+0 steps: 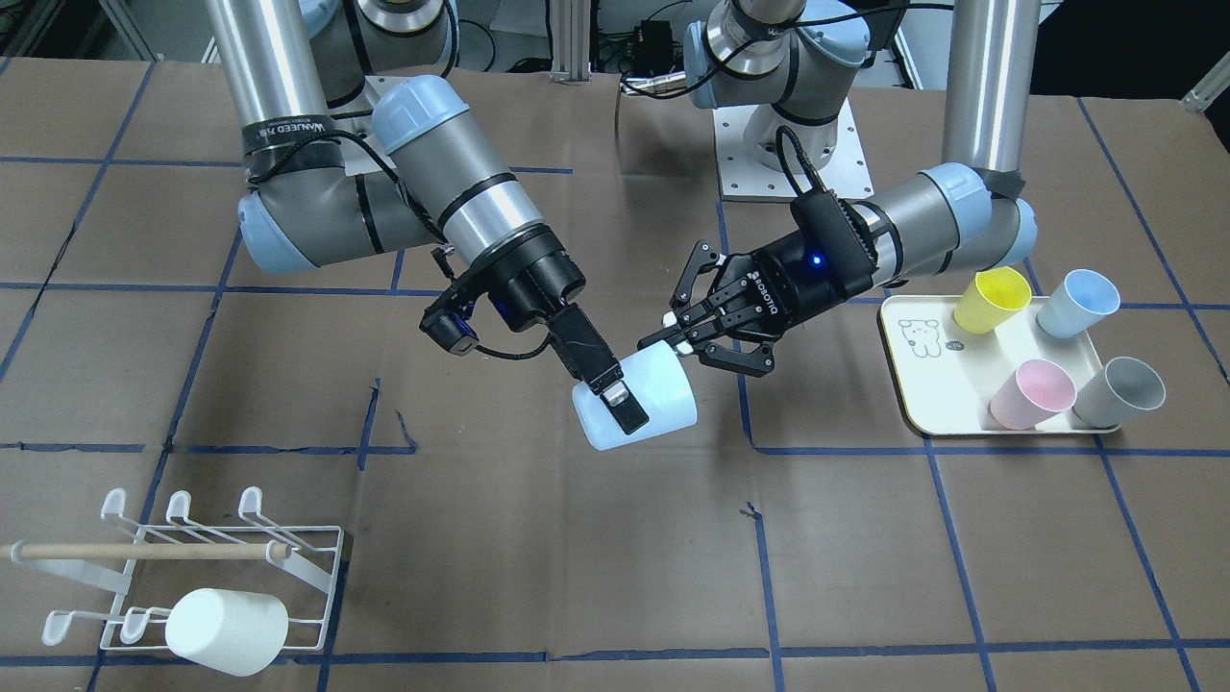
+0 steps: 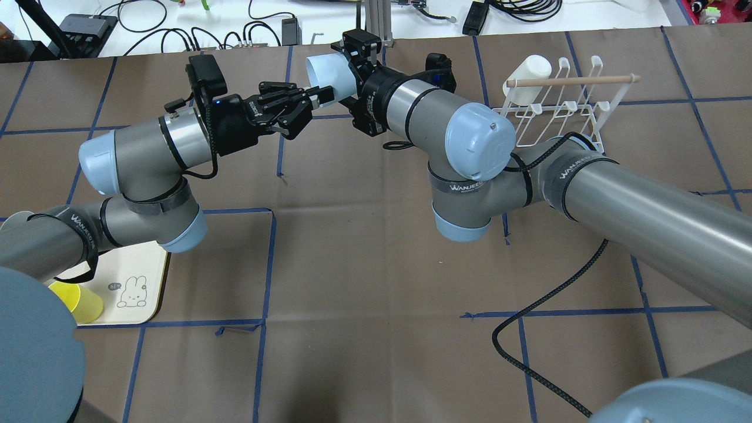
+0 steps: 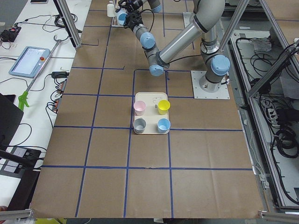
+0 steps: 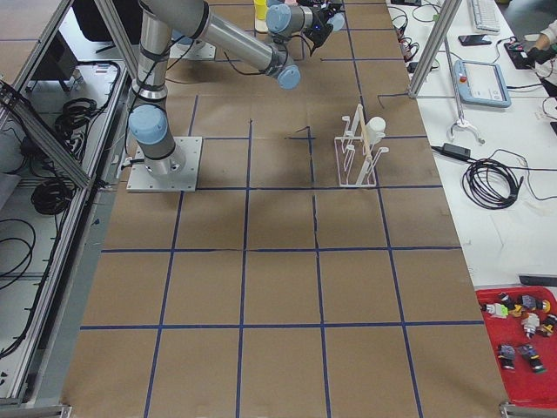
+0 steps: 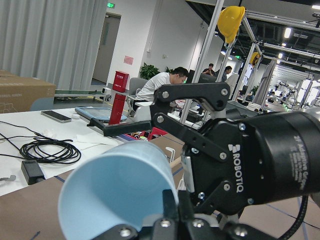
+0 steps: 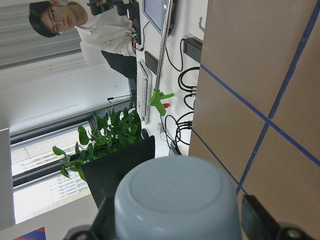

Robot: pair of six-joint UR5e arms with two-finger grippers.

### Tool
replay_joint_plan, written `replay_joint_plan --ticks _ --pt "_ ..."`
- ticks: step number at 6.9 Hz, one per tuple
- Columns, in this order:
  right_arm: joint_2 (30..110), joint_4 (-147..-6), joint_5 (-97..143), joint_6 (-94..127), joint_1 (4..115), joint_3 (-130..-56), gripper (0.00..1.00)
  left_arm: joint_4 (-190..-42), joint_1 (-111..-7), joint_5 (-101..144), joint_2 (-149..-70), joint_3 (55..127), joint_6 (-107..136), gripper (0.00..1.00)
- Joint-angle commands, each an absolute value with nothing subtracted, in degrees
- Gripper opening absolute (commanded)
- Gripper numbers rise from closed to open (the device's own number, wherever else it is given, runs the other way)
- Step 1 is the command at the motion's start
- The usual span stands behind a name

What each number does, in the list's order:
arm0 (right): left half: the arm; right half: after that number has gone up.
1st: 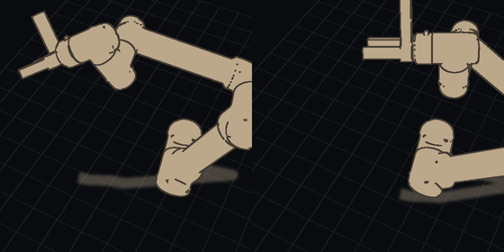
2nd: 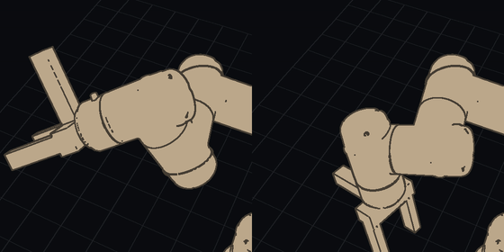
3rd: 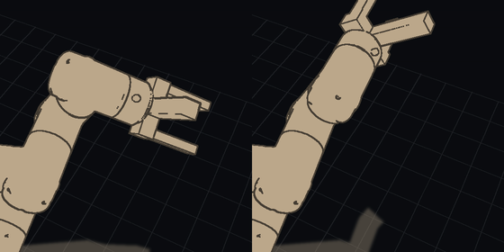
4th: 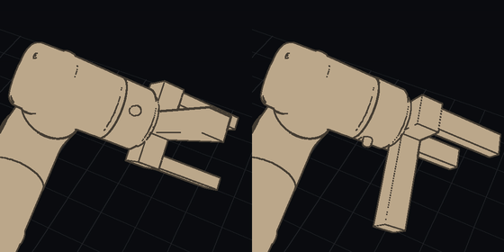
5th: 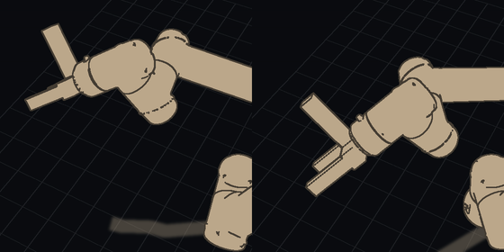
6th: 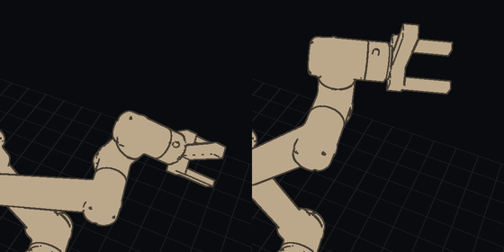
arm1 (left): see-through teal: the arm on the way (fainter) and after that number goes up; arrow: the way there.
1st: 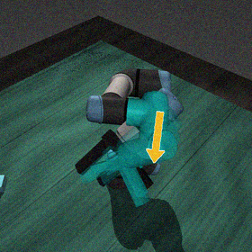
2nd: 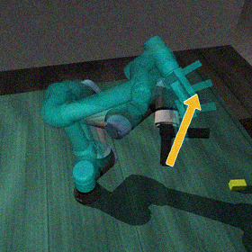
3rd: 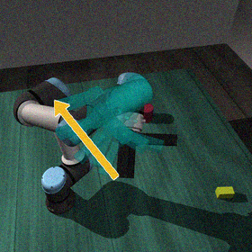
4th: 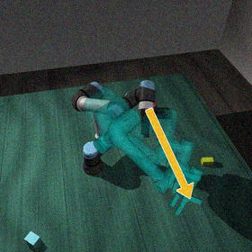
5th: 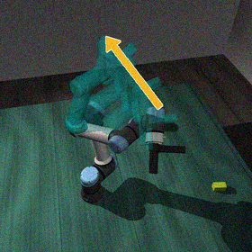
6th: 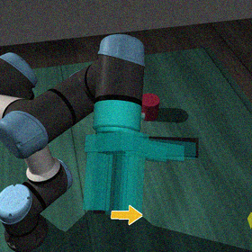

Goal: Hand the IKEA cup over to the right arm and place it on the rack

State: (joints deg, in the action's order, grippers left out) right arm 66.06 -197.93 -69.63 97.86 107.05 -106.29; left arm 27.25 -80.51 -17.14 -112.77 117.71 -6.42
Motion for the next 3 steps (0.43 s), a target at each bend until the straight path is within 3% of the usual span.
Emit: replay_joint_plan --ticks 1,3 --pt "66.01 -197.93 -69.26 97.73 107.05 -106.26 0.66 27.25 -80.51 -17.14 -112.68 117.69 -6.33 0.03" --pt "66.09 -197.93 -69.08 97.73 107.05 -106.26 0.58 27.16 -80.51 -17.23 -112.50 117.69 -5.98 0.13"
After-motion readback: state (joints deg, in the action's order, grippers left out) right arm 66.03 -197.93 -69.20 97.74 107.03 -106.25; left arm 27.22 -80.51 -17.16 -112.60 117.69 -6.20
